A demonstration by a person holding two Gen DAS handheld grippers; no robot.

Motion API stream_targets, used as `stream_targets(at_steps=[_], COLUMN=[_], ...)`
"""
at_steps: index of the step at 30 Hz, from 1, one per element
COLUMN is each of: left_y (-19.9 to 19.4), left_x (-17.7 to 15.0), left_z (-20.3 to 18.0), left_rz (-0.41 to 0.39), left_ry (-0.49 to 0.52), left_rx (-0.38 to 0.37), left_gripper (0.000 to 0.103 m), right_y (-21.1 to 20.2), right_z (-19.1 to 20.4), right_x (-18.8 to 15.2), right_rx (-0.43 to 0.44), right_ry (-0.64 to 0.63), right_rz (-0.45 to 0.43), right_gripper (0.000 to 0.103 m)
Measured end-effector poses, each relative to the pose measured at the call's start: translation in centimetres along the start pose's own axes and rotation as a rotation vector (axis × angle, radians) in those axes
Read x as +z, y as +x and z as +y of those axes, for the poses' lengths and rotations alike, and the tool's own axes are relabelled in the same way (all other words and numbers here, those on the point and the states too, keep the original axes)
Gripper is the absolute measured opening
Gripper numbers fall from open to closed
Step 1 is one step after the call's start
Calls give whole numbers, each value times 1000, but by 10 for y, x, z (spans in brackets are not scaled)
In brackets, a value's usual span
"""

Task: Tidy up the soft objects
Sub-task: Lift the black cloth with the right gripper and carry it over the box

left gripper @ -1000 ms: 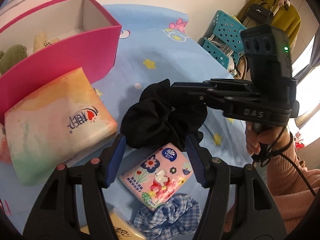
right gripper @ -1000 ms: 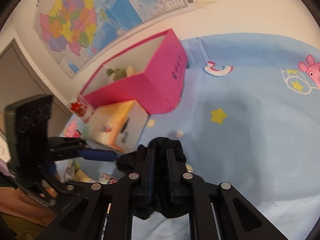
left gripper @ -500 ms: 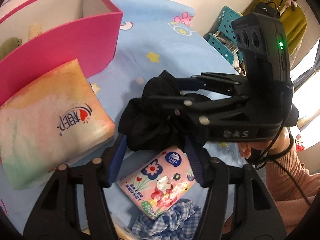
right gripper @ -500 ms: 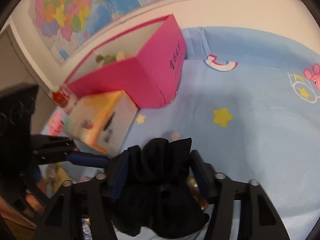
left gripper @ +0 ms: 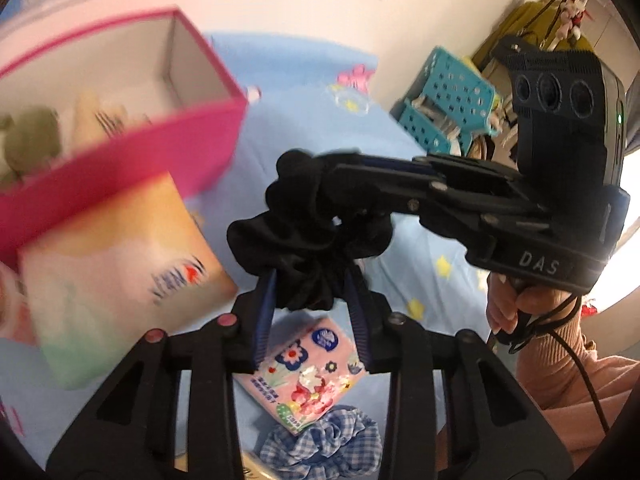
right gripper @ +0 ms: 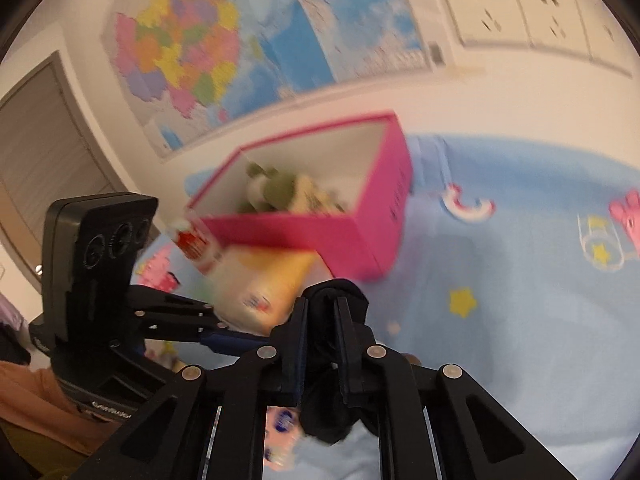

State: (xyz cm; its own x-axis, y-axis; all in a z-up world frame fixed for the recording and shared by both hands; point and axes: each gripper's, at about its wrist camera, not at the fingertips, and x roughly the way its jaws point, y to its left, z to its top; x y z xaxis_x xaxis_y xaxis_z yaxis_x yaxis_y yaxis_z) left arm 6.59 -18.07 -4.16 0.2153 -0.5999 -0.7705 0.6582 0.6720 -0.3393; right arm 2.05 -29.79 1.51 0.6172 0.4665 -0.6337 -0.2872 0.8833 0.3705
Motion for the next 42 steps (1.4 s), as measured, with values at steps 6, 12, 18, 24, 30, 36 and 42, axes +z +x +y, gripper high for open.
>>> stream_targets(at_steps=[6,12,18,24,30,36,42], left_y=[-35,-31,-7,11,14,21,21], left_x=[25,26,4,-1,-5,-2,8], left_z=[6,12,9,9,5,2,5], left_rz=[-90,-84,20,64,79,92,89], left_ry=[10,15,42,36,37,29,18], left_rx=[46,61,23,29,33,33,30], left_gripper=[37,37,38,38,38,38,39], right_y=[-10,11,42,75,83,84,52], right_z=[25,12,-23,-38,-37,-41,-47], right_x=[41,52,13,-2,-2,-4,-4], right_rx=[52,-4,-94,-130,-163,-178,-80], right_ry=[-81,-56,-5,10,-38,-33,49], right_rz=[-90,-46,109,193,185,167,74], right_gripper=[9,34,61,73,72,29,24])
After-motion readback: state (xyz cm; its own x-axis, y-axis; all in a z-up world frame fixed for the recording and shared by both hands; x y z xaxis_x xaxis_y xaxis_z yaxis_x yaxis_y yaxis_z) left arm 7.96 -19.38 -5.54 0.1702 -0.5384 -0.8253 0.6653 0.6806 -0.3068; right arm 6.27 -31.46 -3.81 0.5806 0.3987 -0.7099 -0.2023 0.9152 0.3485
